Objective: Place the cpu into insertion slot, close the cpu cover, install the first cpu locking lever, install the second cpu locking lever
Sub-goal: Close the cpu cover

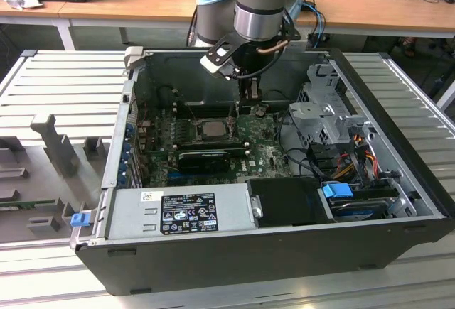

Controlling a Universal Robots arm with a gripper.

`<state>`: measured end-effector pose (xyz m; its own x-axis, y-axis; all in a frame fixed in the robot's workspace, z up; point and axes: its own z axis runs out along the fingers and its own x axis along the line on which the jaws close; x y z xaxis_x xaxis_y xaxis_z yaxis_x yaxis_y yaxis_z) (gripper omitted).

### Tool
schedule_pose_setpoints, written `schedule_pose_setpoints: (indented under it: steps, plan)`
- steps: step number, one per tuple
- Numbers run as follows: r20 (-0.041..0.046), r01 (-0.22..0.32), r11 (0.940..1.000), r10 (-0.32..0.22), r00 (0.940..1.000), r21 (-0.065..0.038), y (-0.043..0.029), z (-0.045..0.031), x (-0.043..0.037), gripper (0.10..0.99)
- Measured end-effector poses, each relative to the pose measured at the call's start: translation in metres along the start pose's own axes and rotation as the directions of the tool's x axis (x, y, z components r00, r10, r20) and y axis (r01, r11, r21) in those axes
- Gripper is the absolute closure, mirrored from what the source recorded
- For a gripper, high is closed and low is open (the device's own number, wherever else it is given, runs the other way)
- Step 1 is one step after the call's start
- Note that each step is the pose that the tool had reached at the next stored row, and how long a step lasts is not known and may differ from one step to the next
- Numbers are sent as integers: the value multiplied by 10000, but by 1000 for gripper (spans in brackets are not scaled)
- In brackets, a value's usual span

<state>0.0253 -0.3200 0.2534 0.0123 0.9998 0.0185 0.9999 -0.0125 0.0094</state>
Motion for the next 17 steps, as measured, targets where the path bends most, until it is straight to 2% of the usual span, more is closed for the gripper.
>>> schedule_pose_setpoints:
  steps: [13,15,17]
  plan:
    - [-1,1,10000,-1,10000,0,-150,-1,-2,980]
    - [-2,10,10000,-10,10000,0,-170,16,-2,980]
    - [-5,100,9999,-100,9999,1,-188,67,-3,980]
